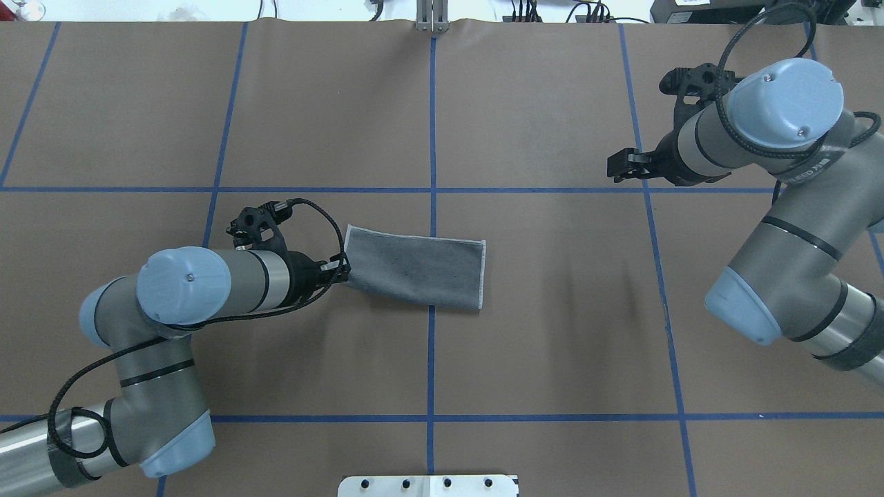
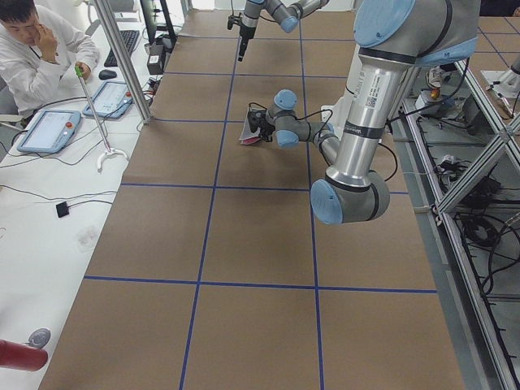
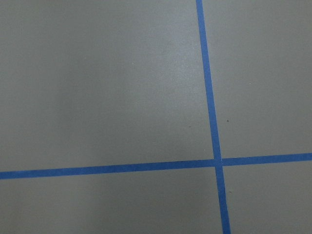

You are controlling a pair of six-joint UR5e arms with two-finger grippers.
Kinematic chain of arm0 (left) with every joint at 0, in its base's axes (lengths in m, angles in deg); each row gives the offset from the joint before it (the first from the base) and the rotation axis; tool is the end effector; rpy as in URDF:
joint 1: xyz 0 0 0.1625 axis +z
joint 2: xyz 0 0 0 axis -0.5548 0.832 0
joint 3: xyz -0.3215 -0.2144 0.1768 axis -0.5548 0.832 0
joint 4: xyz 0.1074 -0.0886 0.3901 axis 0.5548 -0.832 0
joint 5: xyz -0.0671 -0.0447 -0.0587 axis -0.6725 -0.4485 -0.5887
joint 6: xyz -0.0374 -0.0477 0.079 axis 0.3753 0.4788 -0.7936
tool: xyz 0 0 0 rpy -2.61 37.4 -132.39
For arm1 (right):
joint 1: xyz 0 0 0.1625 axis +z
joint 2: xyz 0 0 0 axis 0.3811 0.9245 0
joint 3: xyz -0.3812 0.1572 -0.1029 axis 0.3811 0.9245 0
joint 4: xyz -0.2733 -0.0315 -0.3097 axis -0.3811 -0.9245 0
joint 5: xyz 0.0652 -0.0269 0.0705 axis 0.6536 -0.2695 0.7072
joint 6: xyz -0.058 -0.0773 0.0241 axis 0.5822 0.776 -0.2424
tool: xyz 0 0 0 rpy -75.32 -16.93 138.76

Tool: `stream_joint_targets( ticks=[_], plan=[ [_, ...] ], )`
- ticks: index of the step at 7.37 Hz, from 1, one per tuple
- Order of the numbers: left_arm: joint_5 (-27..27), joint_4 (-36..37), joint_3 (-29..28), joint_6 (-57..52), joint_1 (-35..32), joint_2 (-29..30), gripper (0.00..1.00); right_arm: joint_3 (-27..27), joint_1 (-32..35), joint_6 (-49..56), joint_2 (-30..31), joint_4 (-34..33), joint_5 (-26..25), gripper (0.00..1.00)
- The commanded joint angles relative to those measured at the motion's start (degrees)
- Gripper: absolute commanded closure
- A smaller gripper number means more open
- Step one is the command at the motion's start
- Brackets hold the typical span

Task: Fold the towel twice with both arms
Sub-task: 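Lift the grasped end of the towel with the left gripper, then fold the held end over onto the other half with the left gripper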

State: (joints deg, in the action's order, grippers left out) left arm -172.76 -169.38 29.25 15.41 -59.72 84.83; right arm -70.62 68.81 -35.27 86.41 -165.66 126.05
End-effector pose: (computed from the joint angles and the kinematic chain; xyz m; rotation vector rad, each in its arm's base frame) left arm 0.4935 -0.3821 0.3135 0.1679 1.1757 -0.4265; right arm -0.3251 -0.4949 0.3358 0.2520 -0.7607 0.1815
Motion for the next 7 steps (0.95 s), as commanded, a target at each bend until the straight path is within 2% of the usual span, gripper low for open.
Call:
stream_joint_targets(
  ticks=[1, 3, 7],
  plan=[
    [0.73, 0.08, 1.49, -1.38, -0.97, -1.49, 1.00, -0.14, 0.00, 0.01, 0.02, 0.00, 0.00, 0.00],
    [5.20, 0.69, 0.54, -1.29, 2.62, 1.74, 1.00, -0.22, 0.00, 0.01, 0.02, 0.00, 0.09, 0.00],
    [6.10, 4.82, -3.58, -1.38, 4.05, 11.76, 1.00, -0.31, 0.00, -0.08, 0.02, 0.00, 0.00, 0.00]
  ],
)
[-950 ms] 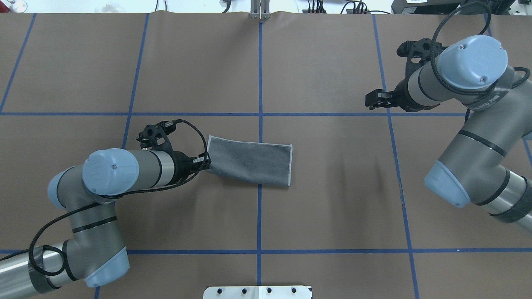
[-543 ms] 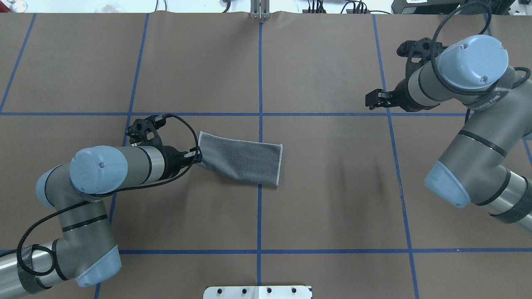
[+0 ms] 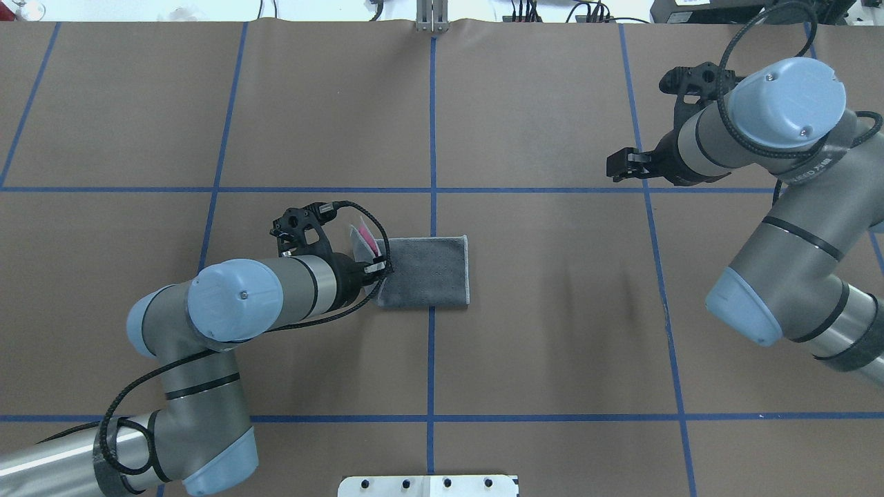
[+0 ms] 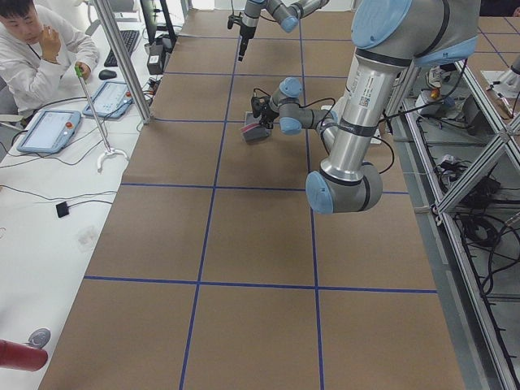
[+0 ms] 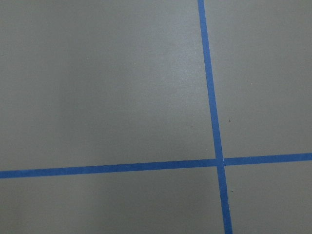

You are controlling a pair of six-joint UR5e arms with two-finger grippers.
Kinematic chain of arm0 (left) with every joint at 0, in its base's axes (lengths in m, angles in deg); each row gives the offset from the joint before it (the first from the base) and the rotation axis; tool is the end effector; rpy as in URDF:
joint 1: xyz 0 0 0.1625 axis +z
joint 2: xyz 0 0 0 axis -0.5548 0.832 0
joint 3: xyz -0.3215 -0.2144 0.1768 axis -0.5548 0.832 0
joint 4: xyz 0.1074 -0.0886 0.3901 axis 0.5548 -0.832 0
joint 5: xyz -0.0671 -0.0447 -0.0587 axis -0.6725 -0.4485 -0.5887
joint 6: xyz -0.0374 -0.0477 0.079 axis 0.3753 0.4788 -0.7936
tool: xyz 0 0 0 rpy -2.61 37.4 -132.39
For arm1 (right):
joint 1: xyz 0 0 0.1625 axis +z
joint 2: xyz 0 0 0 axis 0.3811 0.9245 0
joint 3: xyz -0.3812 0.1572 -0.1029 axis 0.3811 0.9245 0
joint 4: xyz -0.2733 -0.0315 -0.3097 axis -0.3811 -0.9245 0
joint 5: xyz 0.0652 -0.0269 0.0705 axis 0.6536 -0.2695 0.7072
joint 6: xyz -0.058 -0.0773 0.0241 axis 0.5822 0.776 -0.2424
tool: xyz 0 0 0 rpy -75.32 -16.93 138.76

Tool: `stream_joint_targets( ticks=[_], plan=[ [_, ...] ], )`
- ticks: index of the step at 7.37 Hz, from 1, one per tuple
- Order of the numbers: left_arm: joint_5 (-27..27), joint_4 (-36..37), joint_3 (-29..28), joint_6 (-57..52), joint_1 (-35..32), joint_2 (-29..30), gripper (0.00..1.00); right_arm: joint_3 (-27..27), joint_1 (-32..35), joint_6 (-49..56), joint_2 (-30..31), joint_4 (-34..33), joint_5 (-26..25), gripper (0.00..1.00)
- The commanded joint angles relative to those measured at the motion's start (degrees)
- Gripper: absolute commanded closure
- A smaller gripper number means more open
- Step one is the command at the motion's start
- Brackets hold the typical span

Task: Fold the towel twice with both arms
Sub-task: 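Fold the held end over onto the other half with the left gripper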

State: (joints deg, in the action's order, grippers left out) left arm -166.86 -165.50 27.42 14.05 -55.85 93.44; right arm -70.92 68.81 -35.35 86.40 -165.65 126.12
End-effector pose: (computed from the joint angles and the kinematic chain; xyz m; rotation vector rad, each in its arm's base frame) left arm 0.5422 -0.3687 0.2426 0.2405 1.2134 -0.4030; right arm -0.3244 -0.4939 0.3332 0.2541 -0.7658 0.1813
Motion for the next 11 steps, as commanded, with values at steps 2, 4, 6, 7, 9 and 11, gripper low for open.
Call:
stream_joint_targets(
  ticks=[2, 4, 6, 7, 9, 11],
  plan=[
    [1.42, 1.03, -5.62, -0.01, 1.49, 8.08, 1.00, -0.02, 0.09, -0.01, 0.04, 0.00, -0.07, 0.00],
    [1.43, 1.03, -9.40, -0.71, 2.02, 12.12, 1.00, 0.07, 0.00, -0.01, 0.04, 0.00, -0.07, 0.00],
    [1.43, 1.03, -9.95, -0.80, 2.11, 12.93, 1.00, 0.07, 0.09, -0.01, 0.30, 0.00, -0.07, 0.00],
    [1.43, 1.03, -9.95, -0.89, 2.29, 12.85, 1.00, 0.07, 0.00, -0.01, 0.30, 0.00, -0.07, 0.00],
    [1.43, 1.03, -9.86, -0.89, 3.07, 13.02, 1.00, 0.07, 0.00, -0.01, 0.39, 0.00, -0.16, 0.00],
    [1.43, 1.03, -9.95, -0.81, 3.17, 13.46, 0.87, 0.07, 0.00, -0.09, 0.39, 0.00, -0.16, 0.00]
  ],
)
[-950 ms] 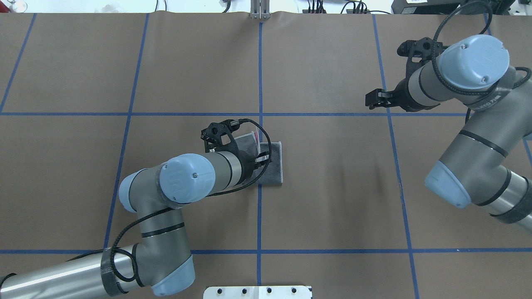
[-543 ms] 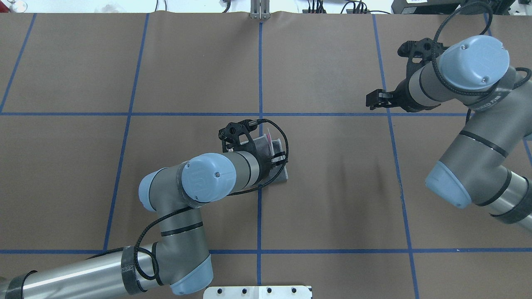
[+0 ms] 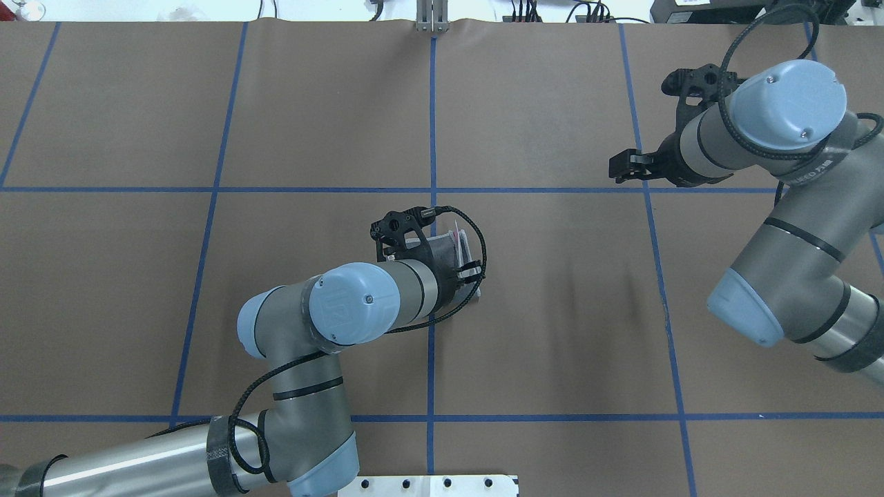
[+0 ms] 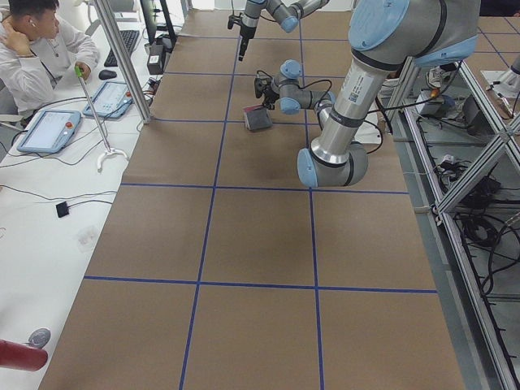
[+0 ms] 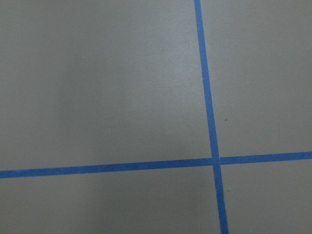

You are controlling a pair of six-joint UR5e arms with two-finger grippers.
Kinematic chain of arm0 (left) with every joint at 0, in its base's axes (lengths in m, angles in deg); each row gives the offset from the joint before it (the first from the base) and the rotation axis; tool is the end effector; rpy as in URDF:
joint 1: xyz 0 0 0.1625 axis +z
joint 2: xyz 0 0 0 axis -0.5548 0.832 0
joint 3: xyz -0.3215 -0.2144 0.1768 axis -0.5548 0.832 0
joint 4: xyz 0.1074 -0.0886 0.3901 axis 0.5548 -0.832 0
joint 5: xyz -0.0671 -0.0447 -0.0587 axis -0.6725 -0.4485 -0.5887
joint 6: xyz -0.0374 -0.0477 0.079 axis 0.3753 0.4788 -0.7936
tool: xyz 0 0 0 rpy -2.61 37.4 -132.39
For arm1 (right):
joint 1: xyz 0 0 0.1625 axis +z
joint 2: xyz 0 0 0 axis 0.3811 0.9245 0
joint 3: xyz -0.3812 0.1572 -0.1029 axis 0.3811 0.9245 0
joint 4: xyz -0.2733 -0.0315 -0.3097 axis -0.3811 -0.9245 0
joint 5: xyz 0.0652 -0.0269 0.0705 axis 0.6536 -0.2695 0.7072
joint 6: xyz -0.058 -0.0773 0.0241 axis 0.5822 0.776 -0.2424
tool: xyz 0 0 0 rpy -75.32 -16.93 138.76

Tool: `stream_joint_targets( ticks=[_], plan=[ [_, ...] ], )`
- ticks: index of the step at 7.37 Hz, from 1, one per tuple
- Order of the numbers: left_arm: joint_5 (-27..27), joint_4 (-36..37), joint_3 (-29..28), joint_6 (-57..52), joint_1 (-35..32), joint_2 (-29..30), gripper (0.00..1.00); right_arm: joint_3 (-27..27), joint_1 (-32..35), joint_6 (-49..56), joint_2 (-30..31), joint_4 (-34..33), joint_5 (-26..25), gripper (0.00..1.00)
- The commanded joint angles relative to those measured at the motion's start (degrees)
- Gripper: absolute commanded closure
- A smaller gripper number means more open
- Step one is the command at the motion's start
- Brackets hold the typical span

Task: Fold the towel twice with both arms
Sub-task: 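Fold the held end over onto the other half with the left gripper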

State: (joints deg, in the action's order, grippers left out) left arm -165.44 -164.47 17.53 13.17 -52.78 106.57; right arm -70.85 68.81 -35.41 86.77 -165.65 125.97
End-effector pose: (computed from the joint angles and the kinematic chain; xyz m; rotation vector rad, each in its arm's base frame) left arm 0.6206 -0.3623 0.1652 0.2435 1.2506 -0.3563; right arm -0.3237 -0.4935 0.3376 0.2508 -0.7587 0.1847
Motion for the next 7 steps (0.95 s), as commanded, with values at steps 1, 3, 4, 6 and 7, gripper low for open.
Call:
stream_joint_targets(
  ticks=[1, 3, 4, 6, 7],
  plan=[
    [0.00, 0.00, -0.24, 0.07, 0.10, 0.76, 0.44, 0.00, 0.00, -0.03, 0.02, 0.00, -0.01, 0.00],
    [0.00, 0.00, -0.59, 0.24, 0.10, 1.64, 0.01, 0.00, 0.00, -0.03, -0.07, 0.00, -0.01, 0.00],
    [-0.09, 0.00, -0.41, 0.25, 0.10, 1.91, 0.00, 0.00, 0.00, 0.05, -0.07, 0.00, 0.08, 0.00],
    [-0.52, 0.18, 0.03, -0.19, -1.12, 1.39, 0.00, 0.35, 0.52, 0.66, -0.16, -0.09, 0.78, 0.00],
    [-1.14, 1.92, 0.55, -6.11, -1.74, 1.21, 0.00, 0.53, 1.66, 3.54, 0.01, -0.35, 0.87, 0.00]
  ],
)
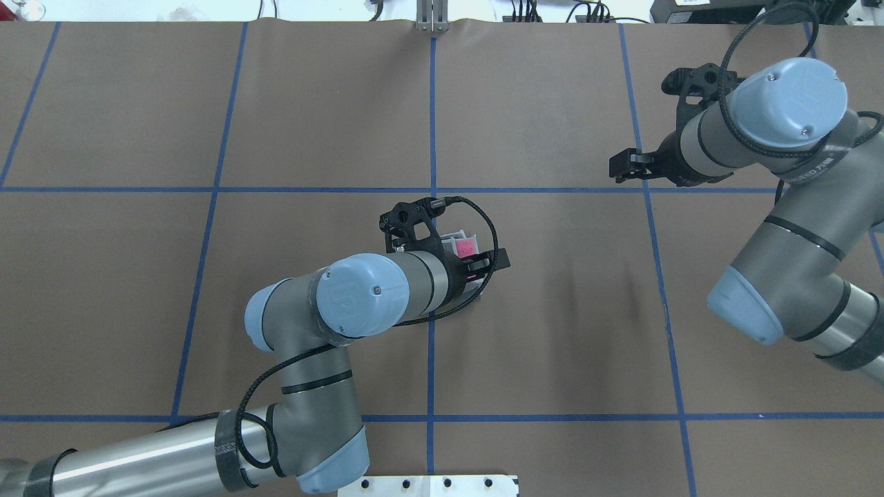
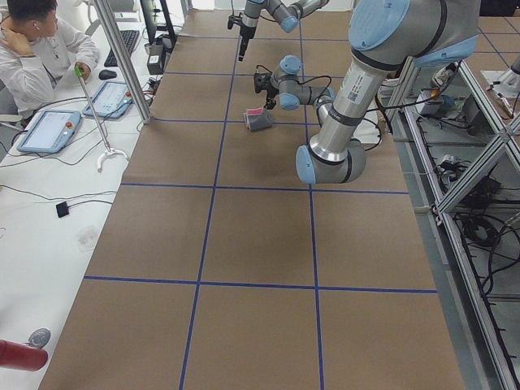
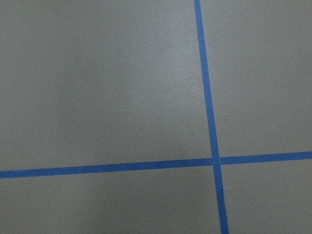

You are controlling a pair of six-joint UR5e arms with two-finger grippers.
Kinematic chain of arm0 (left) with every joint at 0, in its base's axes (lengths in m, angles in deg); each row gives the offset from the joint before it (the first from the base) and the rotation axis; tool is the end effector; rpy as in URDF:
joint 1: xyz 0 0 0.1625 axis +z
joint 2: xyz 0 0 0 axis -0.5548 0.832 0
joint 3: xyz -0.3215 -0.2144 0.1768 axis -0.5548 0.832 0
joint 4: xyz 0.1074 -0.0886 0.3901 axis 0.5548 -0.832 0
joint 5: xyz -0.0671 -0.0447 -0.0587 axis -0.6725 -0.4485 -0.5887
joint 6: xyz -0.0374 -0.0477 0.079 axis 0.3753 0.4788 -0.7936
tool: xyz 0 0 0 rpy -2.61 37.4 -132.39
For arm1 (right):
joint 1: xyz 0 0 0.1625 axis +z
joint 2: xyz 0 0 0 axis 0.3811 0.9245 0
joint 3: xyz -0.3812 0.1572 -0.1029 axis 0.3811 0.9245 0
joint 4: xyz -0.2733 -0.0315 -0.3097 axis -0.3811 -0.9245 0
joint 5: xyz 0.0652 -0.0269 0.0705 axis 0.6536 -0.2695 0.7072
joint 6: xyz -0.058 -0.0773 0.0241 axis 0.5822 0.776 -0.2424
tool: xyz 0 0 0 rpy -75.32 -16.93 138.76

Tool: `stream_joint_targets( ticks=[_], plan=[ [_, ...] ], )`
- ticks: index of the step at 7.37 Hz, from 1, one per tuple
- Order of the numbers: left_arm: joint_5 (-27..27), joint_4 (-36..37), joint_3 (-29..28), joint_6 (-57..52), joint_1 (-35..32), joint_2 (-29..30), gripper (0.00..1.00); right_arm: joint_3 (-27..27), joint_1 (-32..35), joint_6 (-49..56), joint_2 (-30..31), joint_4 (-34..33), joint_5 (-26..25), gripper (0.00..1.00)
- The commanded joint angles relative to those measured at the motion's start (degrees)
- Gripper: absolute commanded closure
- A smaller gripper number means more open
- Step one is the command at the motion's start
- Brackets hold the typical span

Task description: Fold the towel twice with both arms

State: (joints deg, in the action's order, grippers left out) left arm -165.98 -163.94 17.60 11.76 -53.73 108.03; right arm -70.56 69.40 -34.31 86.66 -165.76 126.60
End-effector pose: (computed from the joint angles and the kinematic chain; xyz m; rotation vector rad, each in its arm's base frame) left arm 0.6149 -0.3717 0.1479 0.2639 1.2636 -0.3425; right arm -0.3202 -0.4971 0.3388 0.2502 -0.7571 0.1729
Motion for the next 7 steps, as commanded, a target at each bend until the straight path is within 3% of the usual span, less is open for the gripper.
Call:
stream_joint_targets(
  ticks=[1, 3, 5, 7],
  plan=[
    [-1.47, 6.20, 3.18, -9.11, -1.49, -2.08, 0.00, 0.15, 2.82, 4.30, 1.60, -0.41, 2.07, 0.00],
    [-8.99, 10.97, 10.47, -17.54, -7.18, -10.49, 0.00, -0.72, 9.65, 14.81, 7.38, -0.15, 6.81, 0.00],
    [-16.38, 11.87, 18.81, -31.22, -14.38, -22.78, 0.00, -0.90, 18.52, 30.68, 14.76, 0.20, 12.07, 0.00],
    [-28.22, 11.87, 21.31, -45.81, -25.78, -31.33, 0.00, -0.30, 28.36, 47.74, 21.28, -0.58, 17.00, 0.00]
  ],
)
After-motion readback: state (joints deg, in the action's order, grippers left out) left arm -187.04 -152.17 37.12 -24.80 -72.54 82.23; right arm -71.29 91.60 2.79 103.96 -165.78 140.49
